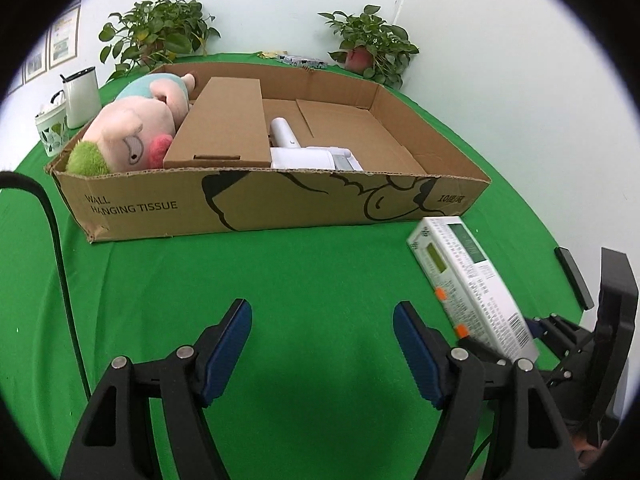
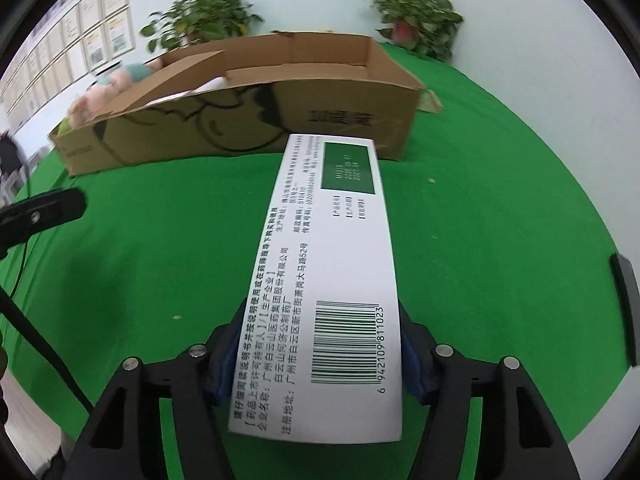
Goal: Organize objects
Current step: 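Grasp the white medicine box with the right gripper, then grasp the medicine box with the left gripper while the right gripper holds it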
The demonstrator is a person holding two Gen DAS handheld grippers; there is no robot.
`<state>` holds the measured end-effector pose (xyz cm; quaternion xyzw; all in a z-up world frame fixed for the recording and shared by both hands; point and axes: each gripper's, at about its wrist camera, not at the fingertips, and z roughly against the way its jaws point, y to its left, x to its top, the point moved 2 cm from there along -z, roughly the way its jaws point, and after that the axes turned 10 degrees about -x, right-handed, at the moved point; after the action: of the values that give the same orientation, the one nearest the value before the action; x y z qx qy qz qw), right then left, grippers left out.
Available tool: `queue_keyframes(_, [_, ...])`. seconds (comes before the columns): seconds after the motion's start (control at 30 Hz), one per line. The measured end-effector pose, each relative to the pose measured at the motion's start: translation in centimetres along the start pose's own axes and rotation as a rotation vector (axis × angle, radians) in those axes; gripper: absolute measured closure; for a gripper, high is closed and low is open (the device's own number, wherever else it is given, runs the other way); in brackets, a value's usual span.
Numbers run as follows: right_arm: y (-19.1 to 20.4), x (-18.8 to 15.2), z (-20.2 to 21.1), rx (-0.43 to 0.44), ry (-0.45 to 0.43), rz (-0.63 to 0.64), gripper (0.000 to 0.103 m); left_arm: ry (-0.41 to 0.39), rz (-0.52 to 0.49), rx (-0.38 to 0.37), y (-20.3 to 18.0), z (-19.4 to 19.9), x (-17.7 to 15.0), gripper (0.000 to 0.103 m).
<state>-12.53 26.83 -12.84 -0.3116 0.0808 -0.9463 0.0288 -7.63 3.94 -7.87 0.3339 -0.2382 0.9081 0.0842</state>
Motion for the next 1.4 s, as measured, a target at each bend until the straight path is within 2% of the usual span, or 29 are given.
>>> queue_keyframes(0.17, [3.2,0.2,0.5,0.08,-0.011,0.055,0.043,0.015,0.024,-0.028,0.5,0.2,0.0,0.03])
queue_keyframes(0.23, [4.6,0.4,0.8,0.124,-0.019,0.091,0.043,0.022,0.044,-0.056,0.7,0.1,0.0,0.03])
queue_keyframes(0.47, [8.4,0.8,2.2,0.178,-0.052,0.158,0.041,0.086,0.108,-0.17,1.0,-1.4,-0.5,0.03])
queue_keyframes(0.6, [9.2,0.2,2.5,0.152,-0.06,0.172,0.02,0.128,0.163,-0.258,1.3,-2.3,-0.7,0.03])
queue_keyframes(0.8, [9.3,-0.3,2.8,0.134,-0.102,0.201,0.018,0.207,0.203,-0.381,0.4,-4.1,-1.3,0.03])
queue_keyframes(0.9, [9.7,-0.1,2.8,0.117,-0.124,0.209,0.021,0.21,0.205,-0.403,0.0,-4.4,-1.2,0.03])
queue_keyframes(1.0, [9.3,-0.9,3.4,0.154,-0.112,0.191,0.037,0.216,0.235,-0.429,0.1,-4.4,-1.4,0.03])
queue_keyframes(1.17, [8.9,-0.7,3.4,0.179,-0.077,0.12,0.04,0.21,0.275,-0.465,0.3,-4.0,-2.1,0.03])
queue_keyframes(1.4, [8.0,-0.9,4.0,0.29,-0.02,-0.002,0.041,0.217,0.299,-0.5,-0.3,-3.8,-2.9,0.03])
